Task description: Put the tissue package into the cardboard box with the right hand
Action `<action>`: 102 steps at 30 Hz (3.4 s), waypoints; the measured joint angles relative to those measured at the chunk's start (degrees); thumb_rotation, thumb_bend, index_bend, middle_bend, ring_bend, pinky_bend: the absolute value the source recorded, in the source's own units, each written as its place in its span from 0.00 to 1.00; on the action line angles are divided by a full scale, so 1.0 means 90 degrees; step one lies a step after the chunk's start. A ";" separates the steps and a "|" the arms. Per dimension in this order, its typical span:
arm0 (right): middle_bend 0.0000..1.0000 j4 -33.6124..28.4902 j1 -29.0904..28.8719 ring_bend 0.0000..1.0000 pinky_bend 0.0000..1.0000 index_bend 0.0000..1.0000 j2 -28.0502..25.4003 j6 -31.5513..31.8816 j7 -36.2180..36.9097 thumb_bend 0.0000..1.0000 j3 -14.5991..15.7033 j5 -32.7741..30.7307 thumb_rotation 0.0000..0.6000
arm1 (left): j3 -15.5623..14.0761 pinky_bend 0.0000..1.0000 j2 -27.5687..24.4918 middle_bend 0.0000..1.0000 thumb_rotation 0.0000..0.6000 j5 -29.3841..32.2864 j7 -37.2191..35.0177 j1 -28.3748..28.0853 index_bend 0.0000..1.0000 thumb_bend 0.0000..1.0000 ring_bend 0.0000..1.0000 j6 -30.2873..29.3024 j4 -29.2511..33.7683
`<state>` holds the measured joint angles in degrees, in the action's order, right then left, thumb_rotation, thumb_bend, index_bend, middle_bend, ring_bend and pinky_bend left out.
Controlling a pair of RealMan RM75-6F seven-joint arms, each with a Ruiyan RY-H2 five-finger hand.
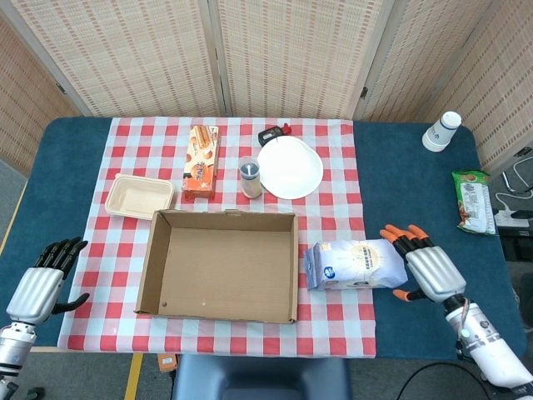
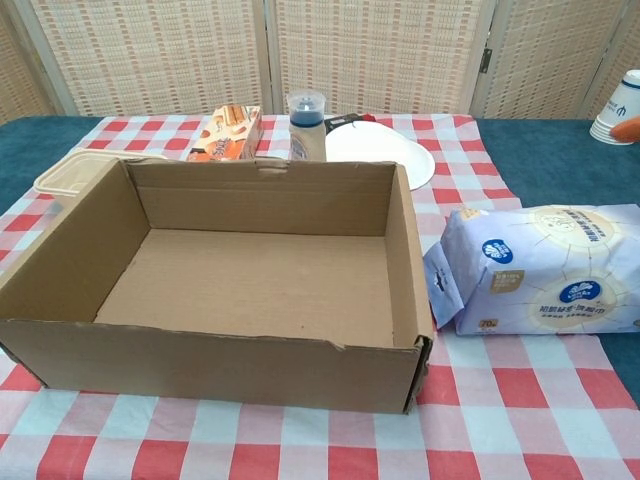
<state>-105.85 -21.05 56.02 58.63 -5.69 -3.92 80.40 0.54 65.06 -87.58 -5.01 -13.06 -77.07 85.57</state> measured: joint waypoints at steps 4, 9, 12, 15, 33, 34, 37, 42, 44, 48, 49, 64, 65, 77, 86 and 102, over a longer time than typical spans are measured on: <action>0.00 -0.0076 -0.0347 0.00 0.00 0.00 0.0105 -0.0425 -0.0521 0.00 -0.0092 -0.0579 1.00 | 0.0001 0.07 -0.0027 0.00 1.00 -0.0008 -0.0118 -0.0001 0.00 0.20 0.00 0.0001 -0.0015; 0.00 -0.0040 -0.0711 0.00 0.00 0.00 0.0400 -0.0782 -0.0972 0.00 -0.0158 -0.1149 1.00 | 0.0001 0.07 -0.0048 0.00 1.00 -0.0019 -0.0225 -0.0014 0.00 0.20 0.00 0.0019 -0.0039; 0.00 0.0046 -0.0862 0.00 0.00 0.00 0.0564 -0.0908 -0.1096 0.00 -0.0166 -0.1364 1.00 | 0.0001 0.07 -0.0063 0.00 1.00 -0.0028 -0.0285 -0.0014 0.00 0.20 0.00 0.0012 -0.0044; 0.00 0.0176 -0.0979 0.00 0.00 0.00 0.0723 -0.1003 -0.1184 0.00 -0.0161 -0.1533 1.00 | 0.0005 0.07 -0.0078 0.00 1.00 -0.0026 -0.0348 -0.0013 0.00 0.20 0.00 0.0010 -0.0053; 0.00 0.0731 -0.1506 0.00 0.00 0.00 0.1281 -0.1485 -0.1333 0.00 -0.0003 -0.2151 1.00 | 0.0012 0.07 -0.0094 0.00 1.00 -0.0015 -0.0474 -0.0027 0.00 0.20 0.00 0.0039 -0.0097; 0.00 0.0749 -0.1515 0.00 0.00 0.00 0.1297 -0.1482 -0.1332 0.00 0.0007 -0.2150 1.00 | 0.0010 0.07 -0.0094 0.00 1.00 -0.0019 -0.0469 -0.0026 0.00 0.20 0.00 0.0035 -0.0092; 0.00 0.0809 -0.1538 0.00 0.00 0.00 0.1357 -0.1443 -0.1328 0.00 0.0037 -0.2137 1.00 | 0.0008 0.07 -0.0097 0.00 1.00 -0.0020 -0.0468 -0.0020 0.00 0.20 0.00 0.0024 -0.0086; 0.00 0.0881 -0.1559 0.00 0.04 0.03 0.1445 -0.1353 -0.1360 0.00 0.0064 -0.2154 1.00 | 0.0010 0.07 -0.0103 0.00 1.00 -0.0021 -0.0479 -0.0015 0.00 0.20 0.00 0.0014 -0.0082; 0.01 0.0890 -0.1561 0.01 0.07 0.07 0.1456 -0.1340 -0.1367 0.00 0.0066 -0.2156 1.00 | 0.0010 0.07 -0.0104 0.00 1.00 -0.0022 -0.0482 -0.0015 0.00 0.20 0.00 0.0012 -0.0083; 0.10 0.0956 -0.1553 0.09 0.22 0.22 0.1545 -0.1205 -0.1419 0.00 0.0068 -0.2117 1.00 | 0.0010 0.07 -0.0111 0.00 1.00 -0.0025 -0.0505 -0.0014 0.00 0.20 0.00 0.0008 -0.0085; 0.12 0.0989 -0.1547 0.11 0.25 0.24 0.1592 -0.1141 -0.1442 0.00 0.0070 -0.2095 1.00 | 0.0011 0.07 -0.0116 0.00 1.00 -0.0025 -0.0517 -0.0012 0.00 0.20 0.00 0.0005 -0.0086; 0.28 0.1123 -0.1475 0.26 0.40 0.45 0.1785 -0.0713 -0.1603 0.03 0.0119 -0.1957 1.00 | 0.0016 0.07 -0.0120 0.00 1.00 -0.0015 -0.0550 -0.0015 0.00 0.20 0.00 0.0017 -0.0105; 0.28 0.1093 -0.1469 0.26 0.40 0.45 0.1758 -0.0694 -0.1603 0.03 0.0117 -0.1948 1.00 | 0.0017 0.07 -0.0118 0.00 1.00 -0.0014 -0.0548 -0.0016 0.00 0.20 0.00 0.0018 -0.0107; 0.28 -0.0243 -0.1338 0.26 0.40 0.44 0.0569 -0.0228 -0.1883 0.03 0.0079 -0.1841 1.00 | 0.0028 0.07 -0.0087 0.00 1.00 0.0027 -0.0484 -0.0034 0.00 0.20 0.00 0.0065 -0.0115; 0.28 -0.2260 -0.1342 0.26 0.40 0.44 -0.1436 0.0188 -0.2118 0.03 -0.0311 -0.1819 1.00 | 0.0029 0.07 0.0000 0.00 1.00 0.0133 -0.0382 -0.0104 0.00 0.20 0.00 0.0275 -0.0184; 0.28 -0.3015 -0.3941 0.27 0.41 0.42 -0.0357 0.0053 -0.3387 0.03 -0.1418 -0.4368 1.00 | 0.0098 0.07 0.0037 0.00 1.00 0.0222 -0.0348 -0.0067 0.00 0.20 0.00 0.0166 -0.0251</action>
<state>-132.99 -56.52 52.81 59.11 -36.18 -16.68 41.09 1.43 65.40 -85.58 -8.14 -13.66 -75.58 83.32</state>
